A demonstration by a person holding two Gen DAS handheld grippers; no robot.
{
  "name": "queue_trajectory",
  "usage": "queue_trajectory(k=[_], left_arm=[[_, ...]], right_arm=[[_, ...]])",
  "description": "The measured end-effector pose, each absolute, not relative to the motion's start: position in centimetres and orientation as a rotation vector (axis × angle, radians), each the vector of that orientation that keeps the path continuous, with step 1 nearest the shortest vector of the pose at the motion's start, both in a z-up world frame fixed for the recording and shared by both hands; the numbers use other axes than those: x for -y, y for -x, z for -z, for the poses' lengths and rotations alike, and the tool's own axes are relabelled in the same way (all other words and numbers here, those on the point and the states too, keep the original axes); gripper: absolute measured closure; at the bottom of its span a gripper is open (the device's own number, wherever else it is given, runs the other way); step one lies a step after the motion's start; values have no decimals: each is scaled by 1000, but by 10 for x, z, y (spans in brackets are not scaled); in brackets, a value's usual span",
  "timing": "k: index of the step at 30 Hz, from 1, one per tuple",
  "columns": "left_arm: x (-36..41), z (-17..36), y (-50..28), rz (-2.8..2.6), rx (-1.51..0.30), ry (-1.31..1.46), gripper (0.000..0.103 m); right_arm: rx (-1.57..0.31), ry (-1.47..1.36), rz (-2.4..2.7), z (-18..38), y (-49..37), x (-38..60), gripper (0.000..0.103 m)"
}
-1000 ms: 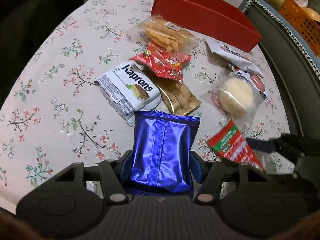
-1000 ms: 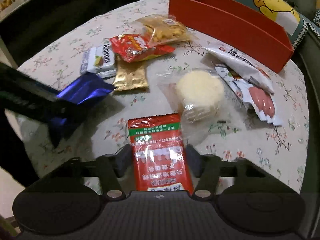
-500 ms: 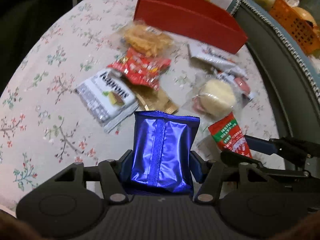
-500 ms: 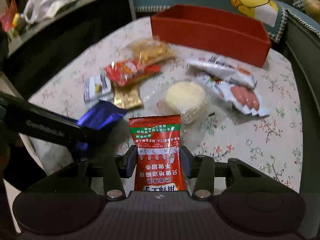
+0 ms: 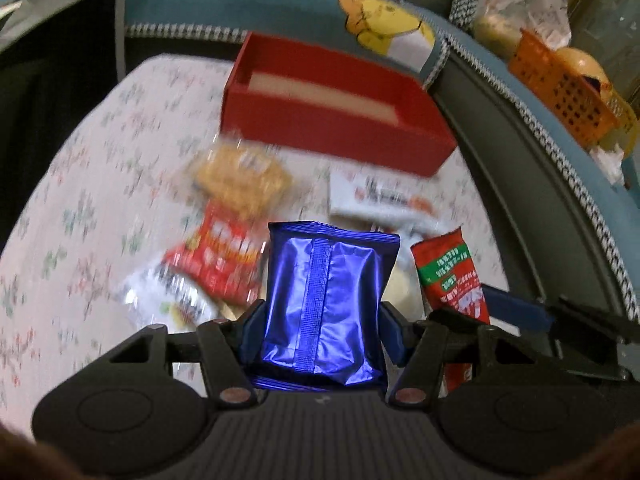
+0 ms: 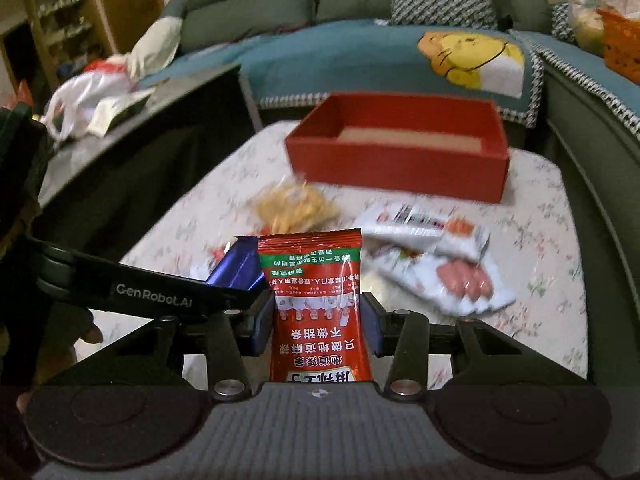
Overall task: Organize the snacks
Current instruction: 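Carry both packets over the red box with the left and right tools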
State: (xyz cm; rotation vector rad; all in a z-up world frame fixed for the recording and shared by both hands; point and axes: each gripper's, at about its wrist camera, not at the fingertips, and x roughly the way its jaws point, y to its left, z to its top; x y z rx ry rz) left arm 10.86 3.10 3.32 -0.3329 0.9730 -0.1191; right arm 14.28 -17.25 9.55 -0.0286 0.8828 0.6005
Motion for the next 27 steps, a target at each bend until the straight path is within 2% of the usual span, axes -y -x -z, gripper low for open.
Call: queue_trajectory(k=[27], left_arm=[[-15,-72,-263,49,-815,327,14]], right_arm=[[-720,-62,-473,-123,-278,183,50]])
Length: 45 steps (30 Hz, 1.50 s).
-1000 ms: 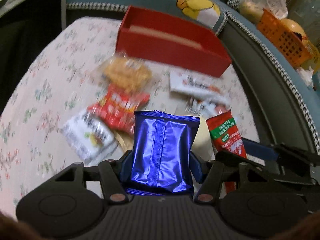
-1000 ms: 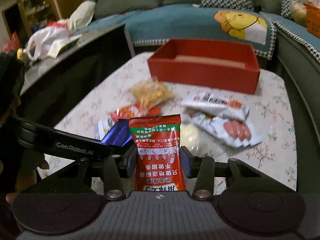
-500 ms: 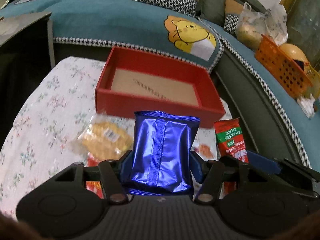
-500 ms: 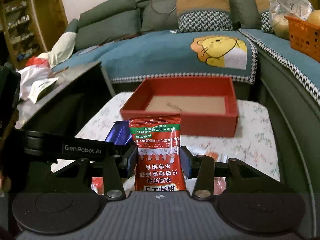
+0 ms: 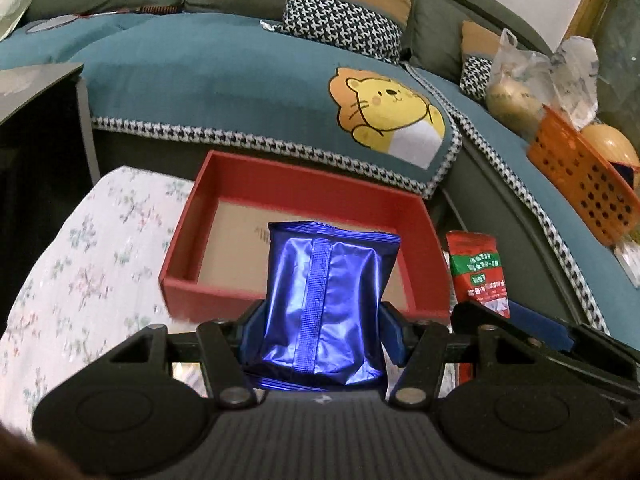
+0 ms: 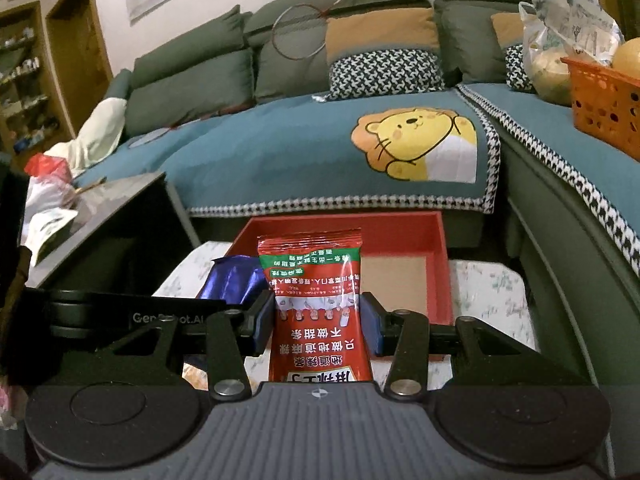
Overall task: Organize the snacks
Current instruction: 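Carry both packets over the red box with the left and right tools, then open both tools to drop the blue and red packets into the box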
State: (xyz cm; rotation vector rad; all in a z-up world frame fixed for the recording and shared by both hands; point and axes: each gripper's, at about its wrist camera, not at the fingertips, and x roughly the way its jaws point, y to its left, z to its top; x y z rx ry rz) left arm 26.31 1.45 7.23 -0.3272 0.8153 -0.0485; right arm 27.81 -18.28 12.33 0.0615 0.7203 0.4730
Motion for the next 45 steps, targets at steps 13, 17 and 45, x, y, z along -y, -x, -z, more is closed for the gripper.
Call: queue_trajectory(k=[13,17,45], left_arm=[[-17,-62,-328,-10,-788,291,15],[-20,-53,-343,-24,-785,296,15],[-23,27,-389,-133,-926,265,15]], right_arm=[[-700,-65,-455,-108,-335,177,50],[-701,-79,-455,-99,-350,175,50],[-794,-92,-429,-22,-401,157,50]])
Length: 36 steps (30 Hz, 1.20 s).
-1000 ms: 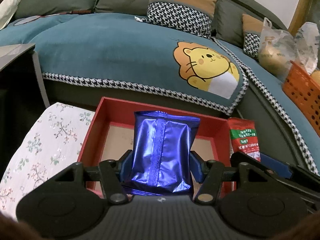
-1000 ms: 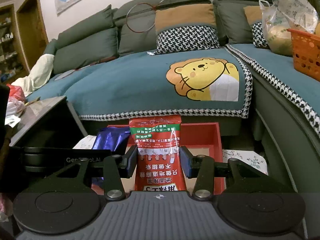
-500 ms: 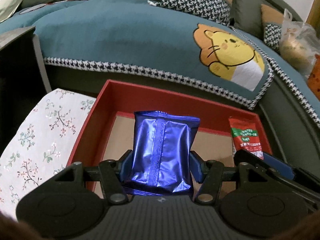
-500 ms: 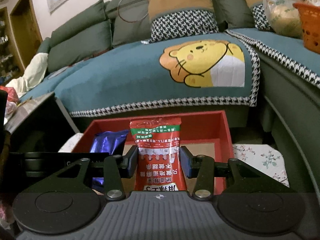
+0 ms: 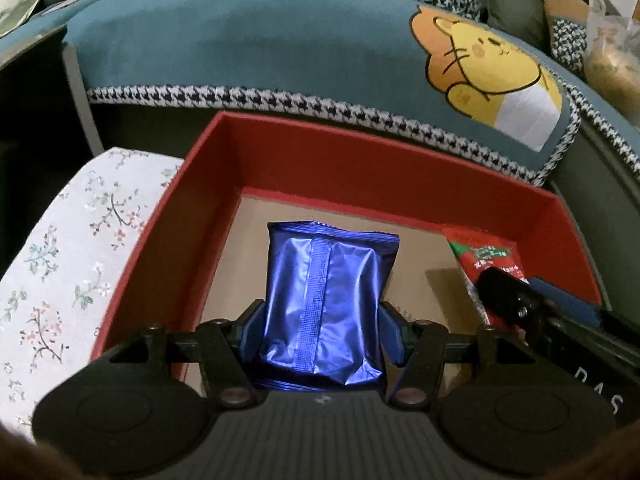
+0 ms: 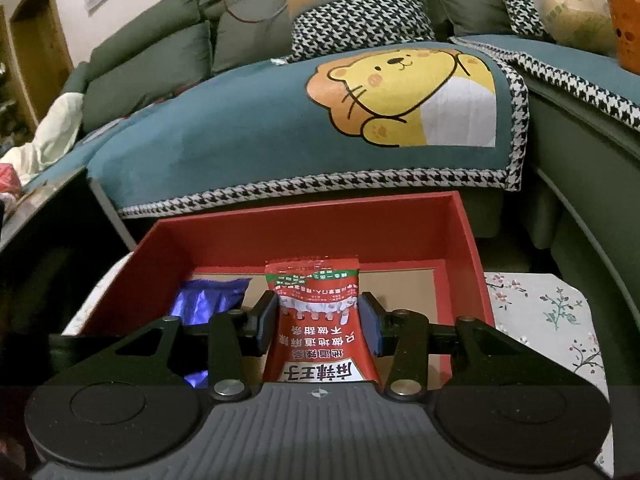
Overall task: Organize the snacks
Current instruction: 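Open both tools to drop the blue and red packets into the box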
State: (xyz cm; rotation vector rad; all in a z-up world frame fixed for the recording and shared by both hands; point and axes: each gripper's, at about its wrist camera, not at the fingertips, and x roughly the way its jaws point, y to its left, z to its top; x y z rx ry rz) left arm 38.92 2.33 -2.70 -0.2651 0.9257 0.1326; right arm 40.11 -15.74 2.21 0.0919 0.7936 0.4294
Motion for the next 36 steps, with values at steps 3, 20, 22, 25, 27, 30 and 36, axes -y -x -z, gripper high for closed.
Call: queue_trajectory(k=[3,20,22,25,27,30,36], left_arm=[[-22,31,-391,-138,-934,261,14],[-27,-5,-372,-151,-887,247,1],[-27,-13,-367,-144,-877,235,1],[-26,-24,-357,-133,-863,229,1],[-26,-31,-350,-122,-855,224,0],[-26,-41,-337,-118,-839,209,0],[-32,-53,-314,-105,-830,223,0]], right_arm=[[-794,-65,-412,-16,-404,155,49],[-723,-29,-373,-43,-395,160,32],[-721,-29,-375,-49,-390,161,30],[-728,-45,-369,-57,-385,164,28],[-732,-43,-362,-61,-380,166,28],[-739,-44,-356,-68,-374,166,28],[-732,-49,-355,-86,-356,166,28]])
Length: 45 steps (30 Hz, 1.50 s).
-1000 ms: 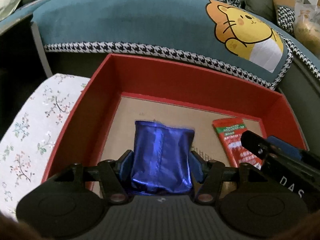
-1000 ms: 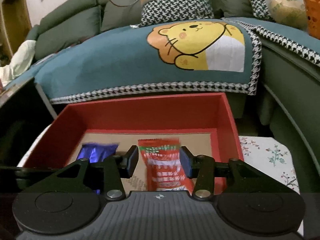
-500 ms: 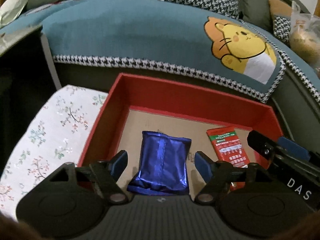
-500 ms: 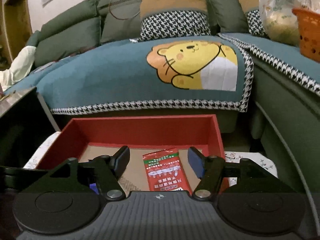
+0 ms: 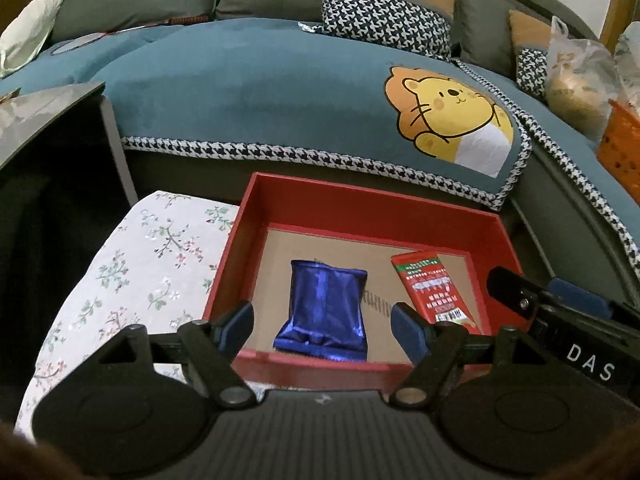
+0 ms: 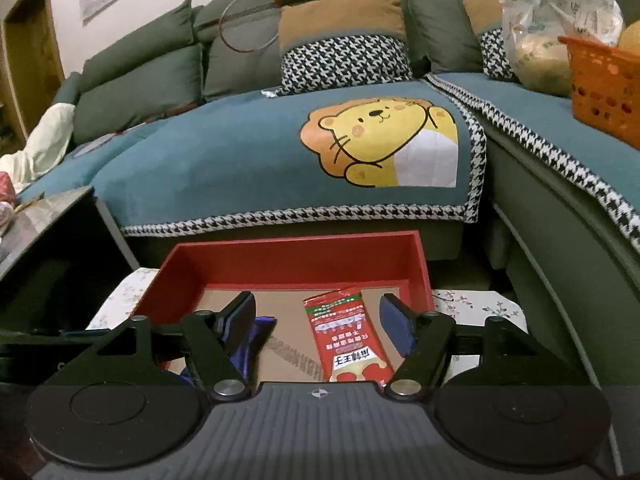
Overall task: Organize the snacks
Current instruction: 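Open both tools to drop the blue and red packets into the box, then withdraw both tools from the box back over the remaining snacks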
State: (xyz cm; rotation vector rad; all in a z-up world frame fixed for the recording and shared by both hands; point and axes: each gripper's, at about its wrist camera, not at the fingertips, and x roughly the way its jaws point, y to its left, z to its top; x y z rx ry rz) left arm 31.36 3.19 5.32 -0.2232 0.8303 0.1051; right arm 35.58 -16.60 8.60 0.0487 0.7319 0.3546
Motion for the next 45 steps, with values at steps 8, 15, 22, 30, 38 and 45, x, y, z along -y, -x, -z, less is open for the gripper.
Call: queue_trajectory(k=[8,15,22,30,38,45], left_arm=[[-38,-60,-286,-94,-826,232,0],[-47,-65,-258,-77,-827,232,0],[-54,-61,-229,-69,-845,224,0],[-60,-52,-201,-49,-881,199,0],[-66,-31,-177,-41,-953,198,0],[-83,-16,-161,-31,-1015,291,0]], right_arm=[[-727,-10,-372,-104,-329,160,27],[-736,3,-397,-112,-302,155,26],[-760,13,-419,-113,-275,150,26],[-806,1,-441,-106,-251,146,24],[-887,5,-468,-90,-227,141,24],[-967,51,-510,-75,-209,135,22]])
